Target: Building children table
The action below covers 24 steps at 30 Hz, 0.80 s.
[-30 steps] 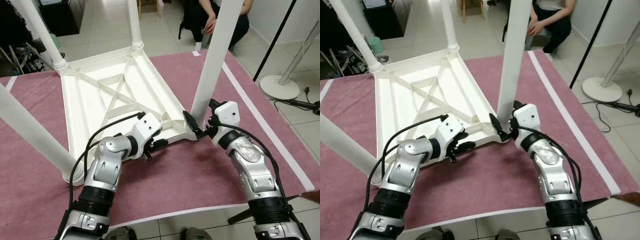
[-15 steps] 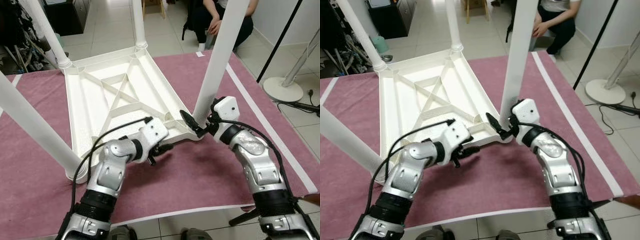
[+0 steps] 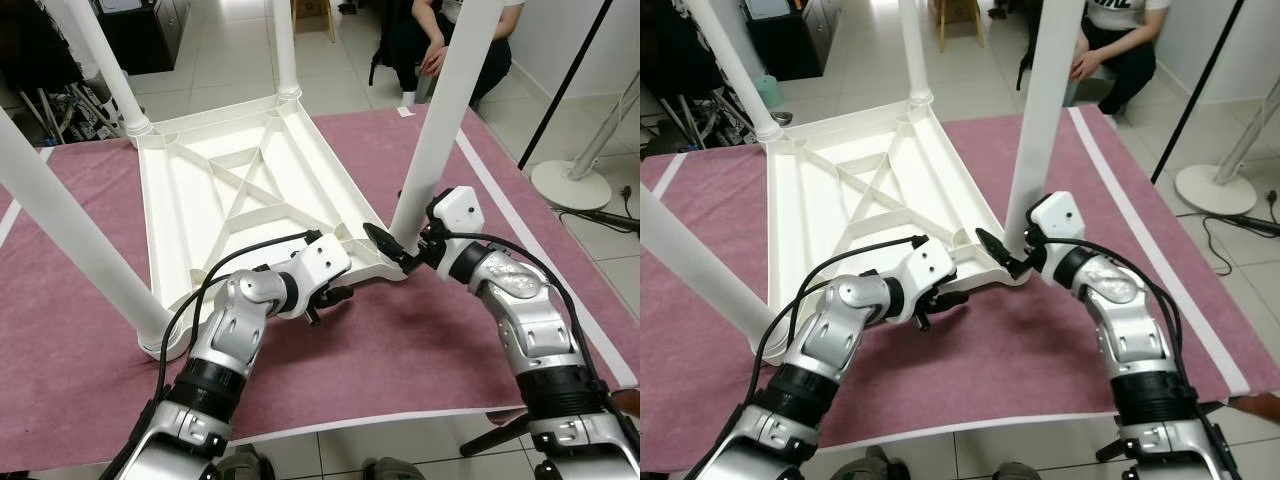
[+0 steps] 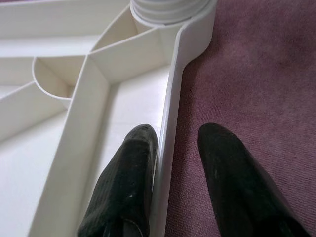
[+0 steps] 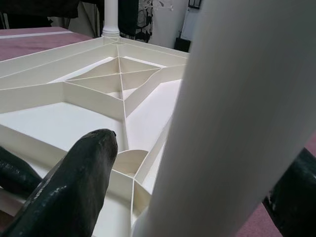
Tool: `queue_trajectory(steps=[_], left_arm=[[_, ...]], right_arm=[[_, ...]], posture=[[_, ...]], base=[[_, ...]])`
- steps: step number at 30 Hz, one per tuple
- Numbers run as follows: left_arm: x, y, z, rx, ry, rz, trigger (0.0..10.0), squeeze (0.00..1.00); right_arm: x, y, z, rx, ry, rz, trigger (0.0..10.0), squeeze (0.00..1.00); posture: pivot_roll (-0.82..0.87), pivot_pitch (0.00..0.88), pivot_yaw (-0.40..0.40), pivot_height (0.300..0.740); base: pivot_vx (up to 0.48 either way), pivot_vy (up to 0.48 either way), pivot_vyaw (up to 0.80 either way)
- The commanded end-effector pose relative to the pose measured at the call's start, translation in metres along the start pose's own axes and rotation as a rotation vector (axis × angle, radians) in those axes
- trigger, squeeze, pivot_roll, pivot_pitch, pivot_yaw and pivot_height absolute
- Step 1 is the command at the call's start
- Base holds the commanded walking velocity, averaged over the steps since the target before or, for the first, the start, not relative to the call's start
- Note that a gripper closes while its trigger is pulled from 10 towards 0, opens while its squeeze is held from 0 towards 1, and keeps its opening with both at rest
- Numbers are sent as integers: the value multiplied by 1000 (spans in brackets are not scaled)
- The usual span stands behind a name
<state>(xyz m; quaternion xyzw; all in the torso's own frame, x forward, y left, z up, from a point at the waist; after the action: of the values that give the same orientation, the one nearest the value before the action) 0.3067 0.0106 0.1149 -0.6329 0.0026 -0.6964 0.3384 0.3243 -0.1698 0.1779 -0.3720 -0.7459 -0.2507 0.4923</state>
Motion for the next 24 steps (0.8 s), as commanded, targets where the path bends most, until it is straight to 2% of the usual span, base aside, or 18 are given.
queue_trajectory(steps=[1,2,4,6,16,24], left_arm=[[-9,1,16,242,-3,37,8471,0],[-11,2,16,235,1,53,3804,0],[-13,3,16,231,4,62,3804,0],[-15,5,17,224,-3,78,0,0],[-18,6,17,202,4,92,0,0],[-21,4,9,142,26,83,0,0]], right_arm=[[2,1,-4,4,10,-7,10000,0],[1,1,-6,-1,9,-5,10000,0],[1,1,-8,-3,9,-4,10000,0],[0,2,-10,-4,9,-2,10000,0],[2,7,-10,26,17,-11,10000,0],[0,9,-12,54,30,-4,10000,0]], posture=[[-39,0,106,740],[-37,0,107,740],[-37,0,107,740],[-37,0,110,740],[-35,0,116,740],[-34,0,116,740]], base=[[0,0,0],[0,0,0],[0,0,0],[0,0,0],[0,0,0],[0,0,0]])
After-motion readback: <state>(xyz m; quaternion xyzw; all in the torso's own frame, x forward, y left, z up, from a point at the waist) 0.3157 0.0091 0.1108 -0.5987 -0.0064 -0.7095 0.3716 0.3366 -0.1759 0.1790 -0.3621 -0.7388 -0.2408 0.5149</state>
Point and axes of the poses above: a point about 5 cm out from each wrist's last joint towards the gripper, its own y axis pointing out of the wrist towards the gripper, its own x axis along the axis of the wrist's last joint, z = x × y, the point moved 2 cm from there along y, pointing out of the wrist towards the gripper, and after that the axes turned 2 degrees about -y, right-handed, at the moved point
